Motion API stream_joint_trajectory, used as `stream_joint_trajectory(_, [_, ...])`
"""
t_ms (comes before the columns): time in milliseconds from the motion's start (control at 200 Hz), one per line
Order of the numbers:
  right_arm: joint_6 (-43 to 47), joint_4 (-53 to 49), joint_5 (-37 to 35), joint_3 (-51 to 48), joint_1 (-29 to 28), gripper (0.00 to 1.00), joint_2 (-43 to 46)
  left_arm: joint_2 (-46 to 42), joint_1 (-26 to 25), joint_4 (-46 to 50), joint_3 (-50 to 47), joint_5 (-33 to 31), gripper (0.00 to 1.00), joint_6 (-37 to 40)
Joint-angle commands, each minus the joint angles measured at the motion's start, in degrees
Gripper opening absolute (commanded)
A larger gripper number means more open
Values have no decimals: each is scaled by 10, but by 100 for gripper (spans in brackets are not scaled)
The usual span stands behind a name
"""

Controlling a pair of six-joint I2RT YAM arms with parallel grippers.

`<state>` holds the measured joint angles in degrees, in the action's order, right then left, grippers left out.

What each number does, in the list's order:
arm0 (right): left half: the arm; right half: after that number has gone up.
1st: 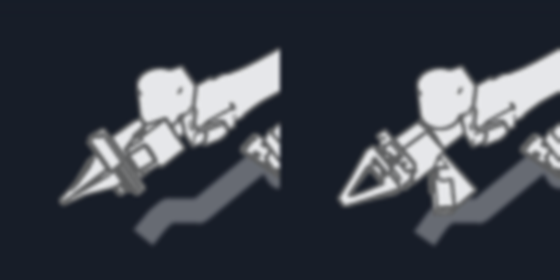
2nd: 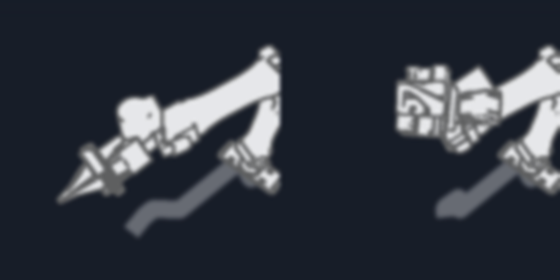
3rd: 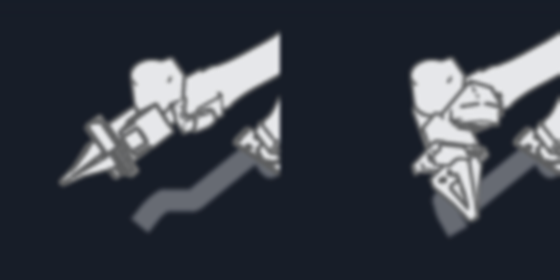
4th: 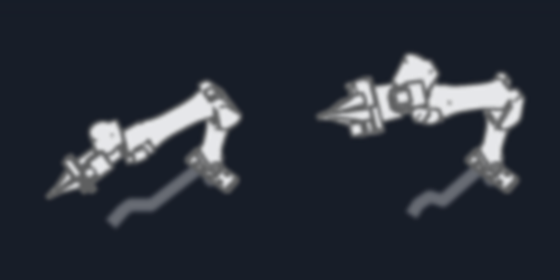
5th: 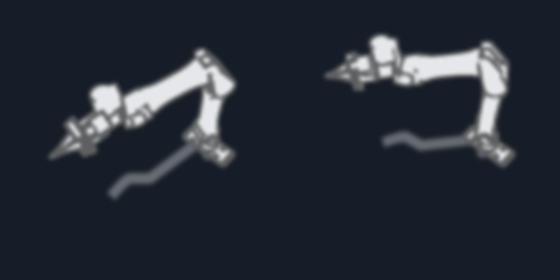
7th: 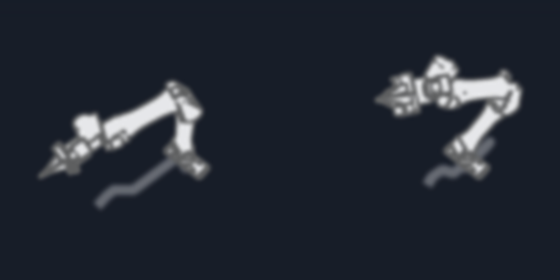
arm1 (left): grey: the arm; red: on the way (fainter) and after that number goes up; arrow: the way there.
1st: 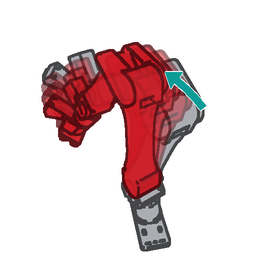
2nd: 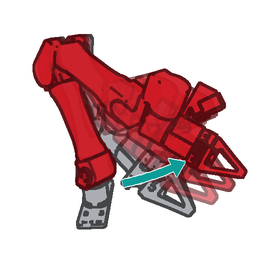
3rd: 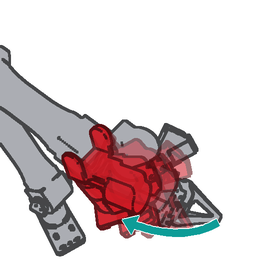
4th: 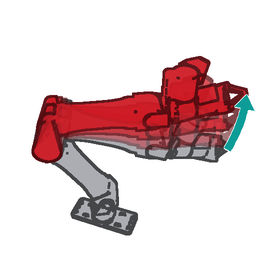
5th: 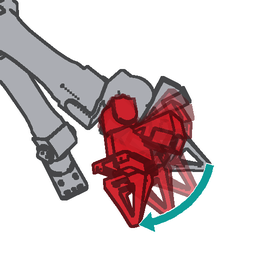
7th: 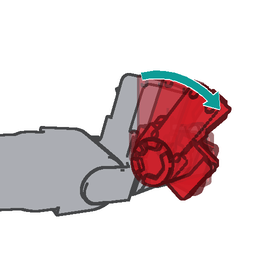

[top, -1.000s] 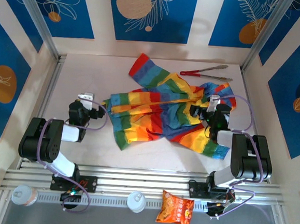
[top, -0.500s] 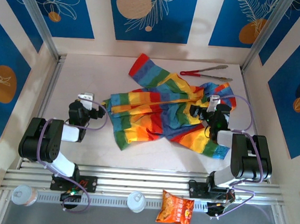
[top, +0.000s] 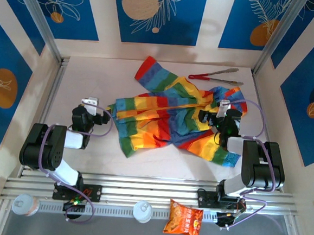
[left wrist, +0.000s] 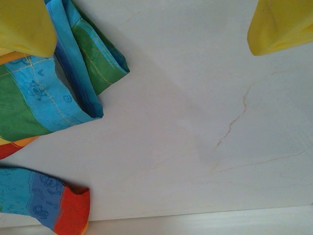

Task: Zip up the jacket

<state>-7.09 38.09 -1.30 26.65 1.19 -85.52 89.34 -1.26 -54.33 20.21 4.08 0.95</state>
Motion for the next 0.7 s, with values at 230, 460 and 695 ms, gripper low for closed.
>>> stream_joint_trajectory(230, [8, 5, -7, 9, -1, 99, -3, 3, 0, 4, 12, 8, 100, 11])
stream_joint_trajectory(460, [8, 6, -6, 7, -1, 99, -2, 2, 0, 5, 12, 8, 100, 12])
stream_joint_trajectory(695, [43, -173, -48, 84, -46, 99, 35, -40, -1, -97, -61, -51, 100, -10])
